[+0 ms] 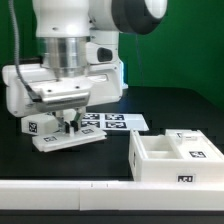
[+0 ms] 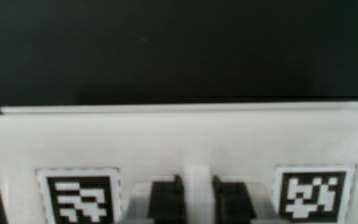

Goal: Assemble cabinet

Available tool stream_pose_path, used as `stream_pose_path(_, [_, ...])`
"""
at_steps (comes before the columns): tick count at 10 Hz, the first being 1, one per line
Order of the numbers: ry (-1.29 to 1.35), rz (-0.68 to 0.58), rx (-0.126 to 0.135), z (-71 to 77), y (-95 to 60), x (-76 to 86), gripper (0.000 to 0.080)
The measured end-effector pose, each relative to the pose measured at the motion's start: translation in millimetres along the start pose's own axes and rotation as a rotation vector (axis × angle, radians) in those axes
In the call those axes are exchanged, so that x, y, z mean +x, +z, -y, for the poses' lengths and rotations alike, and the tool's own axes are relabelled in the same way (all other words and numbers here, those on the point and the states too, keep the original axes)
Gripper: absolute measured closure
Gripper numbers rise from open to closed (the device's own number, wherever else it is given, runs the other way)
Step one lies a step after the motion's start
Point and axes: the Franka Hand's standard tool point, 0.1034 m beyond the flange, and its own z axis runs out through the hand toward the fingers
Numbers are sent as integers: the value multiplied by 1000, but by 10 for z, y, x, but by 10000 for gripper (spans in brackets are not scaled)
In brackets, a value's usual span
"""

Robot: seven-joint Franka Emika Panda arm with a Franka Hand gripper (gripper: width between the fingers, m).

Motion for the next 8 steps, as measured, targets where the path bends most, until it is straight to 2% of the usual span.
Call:
stream_pose_path(3, [-91, -11, -2, 13, 24, 36, 735])
stream_pose_path(6, [-481, 21, -27, -75, -177, -61, 735])
stream_pose_path(8, [-634, 10, -23, -46, -174, -44, 735])
